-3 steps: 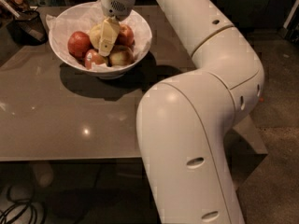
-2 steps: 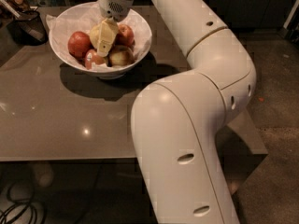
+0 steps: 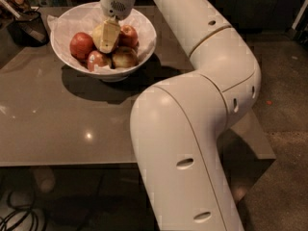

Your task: Pick apple from white bowl

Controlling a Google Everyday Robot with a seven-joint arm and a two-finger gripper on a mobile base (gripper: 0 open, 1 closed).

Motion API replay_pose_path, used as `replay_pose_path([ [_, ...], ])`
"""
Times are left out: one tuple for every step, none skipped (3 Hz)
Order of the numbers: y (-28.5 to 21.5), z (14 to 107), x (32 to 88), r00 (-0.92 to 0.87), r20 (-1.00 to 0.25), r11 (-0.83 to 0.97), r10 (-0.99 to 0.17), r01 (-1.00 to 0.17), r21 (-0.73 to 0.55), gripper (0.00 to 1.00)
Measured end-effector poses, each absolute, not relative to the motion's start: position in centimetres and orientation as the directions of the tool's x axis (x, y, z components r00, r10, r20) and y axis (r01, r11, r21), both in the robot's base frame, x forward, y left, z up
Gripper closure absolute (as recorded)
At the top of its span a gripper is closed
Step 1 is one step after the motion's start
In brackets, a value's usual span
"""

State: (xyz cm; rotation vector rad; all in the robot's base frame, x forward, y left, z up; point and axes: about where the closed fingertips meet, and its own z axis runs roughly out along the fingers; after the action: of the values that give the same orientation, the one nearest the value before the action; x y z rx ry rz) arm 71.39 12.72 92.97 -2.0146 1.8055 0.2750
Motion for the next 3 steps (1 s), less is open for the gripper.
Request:
replay_pose_path([
  [12.7,93.0,71.4,0.138,-0.415,-0.069,-0.899,-0.982,-0.176,0.87],
  [12.7,93.0,71.4,0.138,-0.415,-0.069,-0.899,-0.982,-0.176,1.0],
  [12.7,94.2,71.4,0.14,-0.429,-0.057,-0.893,-0.978,-0.201,1.0],
])
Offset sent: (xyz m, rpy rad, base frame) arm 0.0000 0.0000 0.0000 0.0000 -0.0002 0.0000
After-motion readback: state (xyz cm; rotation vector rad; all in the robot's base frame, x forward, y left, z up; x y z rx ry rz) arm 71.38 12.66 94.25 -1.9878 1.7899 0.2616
